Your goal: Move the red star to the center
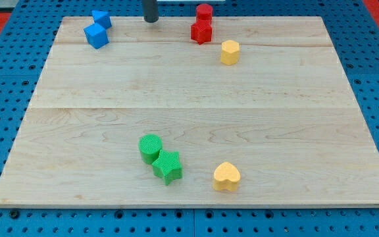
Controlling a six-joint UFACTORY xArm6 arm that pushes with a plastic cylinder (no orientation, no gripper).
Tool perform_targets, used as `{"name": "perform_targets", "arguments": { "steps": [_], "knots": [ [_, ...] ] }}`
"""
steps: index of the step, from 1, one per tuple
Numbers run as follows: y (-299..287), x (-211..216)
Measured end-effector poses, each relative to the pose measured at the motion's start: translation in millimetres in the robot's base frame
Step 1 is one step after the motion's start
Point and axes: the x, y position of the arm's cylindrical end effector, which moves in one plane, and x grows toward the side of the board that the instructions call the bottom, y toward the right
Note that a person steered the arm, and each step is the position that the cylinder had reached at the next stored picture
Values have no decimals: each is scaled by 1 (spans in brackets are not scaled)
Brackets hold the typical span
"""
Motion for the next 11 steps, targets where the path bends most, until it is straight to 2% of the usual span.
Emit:
{"name": "perform_targets", "arguments": {
  "steps": [2, 3, 4, 5, 6, 7, 8, 9, 10, 11],
  "knots": [
    [77, 2],
    [83, 57],
    [75, 131],
    [61, 141],
    [2, 119],
    [28, 68],
    [106, 80],
    [149, 131],
    [162, 184],
    [211, 203]
  ]
}}
